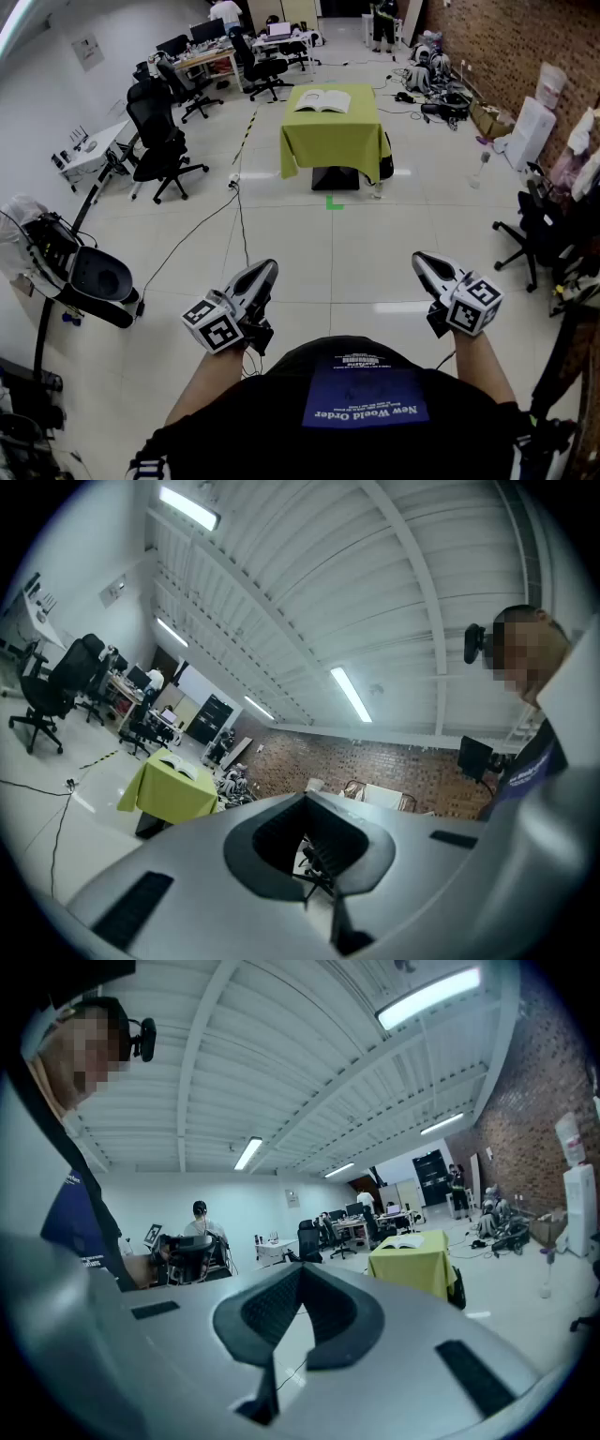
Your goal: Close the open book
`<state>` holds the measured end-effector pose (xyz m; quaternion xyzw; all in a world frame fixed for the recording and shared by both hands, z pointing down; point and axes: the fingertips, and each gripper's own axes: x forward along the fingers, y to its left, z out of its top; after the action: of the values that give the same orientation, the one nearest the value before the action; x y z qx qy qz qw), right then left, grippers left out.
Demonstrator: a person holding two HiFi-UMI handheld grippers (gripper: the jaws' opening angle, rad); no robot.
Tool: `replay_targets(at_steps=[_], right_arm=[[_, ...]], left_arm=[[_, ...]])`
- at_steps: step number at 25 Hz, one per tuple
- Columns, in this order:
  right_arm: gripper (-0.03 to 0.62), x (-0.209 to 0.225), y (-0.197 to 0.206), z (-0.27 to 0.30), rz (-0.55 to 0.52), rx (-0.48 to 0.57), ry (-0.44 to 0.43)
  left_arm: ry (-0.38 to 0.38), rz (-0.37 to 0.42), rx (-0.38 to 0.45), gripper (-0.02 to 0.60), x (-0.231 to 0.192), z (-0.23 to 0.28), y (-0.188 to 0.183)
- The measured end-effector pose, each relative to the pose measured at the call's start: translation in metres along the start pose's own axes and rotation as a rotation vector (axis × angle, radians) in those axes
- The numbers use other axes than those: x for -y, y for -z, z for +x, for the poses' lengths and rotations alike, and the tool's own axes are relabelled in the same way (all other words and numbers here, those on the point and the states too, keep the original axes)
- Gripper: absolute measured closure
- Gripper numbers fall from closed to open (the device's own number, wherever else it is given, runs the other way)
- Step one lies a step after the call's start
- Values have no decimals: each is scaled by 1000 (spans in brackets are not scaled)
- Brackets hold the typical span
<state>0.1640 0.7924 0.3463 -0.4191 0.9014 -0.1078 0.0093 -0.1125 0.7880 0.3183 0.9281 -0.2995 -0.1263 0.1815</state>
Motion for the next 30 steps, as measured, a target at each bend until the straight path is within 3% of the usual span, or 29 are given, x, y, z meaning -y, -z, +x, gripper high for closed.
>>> replay_targets(at_steps=[9, 15, 21, 26, 30], right_arm=[[608, 47, 5, -36, 2, -13, -1], [608, 66, 9, -29, 18, -27, 21], [608, 71, -1, 21, -12, -35, 44], [608, 64, -24, 92, -21, -14, 76], [608, 61, -42, 154, -38, 17, 96]], left_arm=[[-10, -58, -7, 585, 30, 51, 30], [6, -80, -24, 584, 17, 69, 32], [55, -92, -6, 585, -34, 82, 12], [88, -90, -4, 586, -102, 81, -31], [126, -46, 2, 584, -160, 78, -69]])
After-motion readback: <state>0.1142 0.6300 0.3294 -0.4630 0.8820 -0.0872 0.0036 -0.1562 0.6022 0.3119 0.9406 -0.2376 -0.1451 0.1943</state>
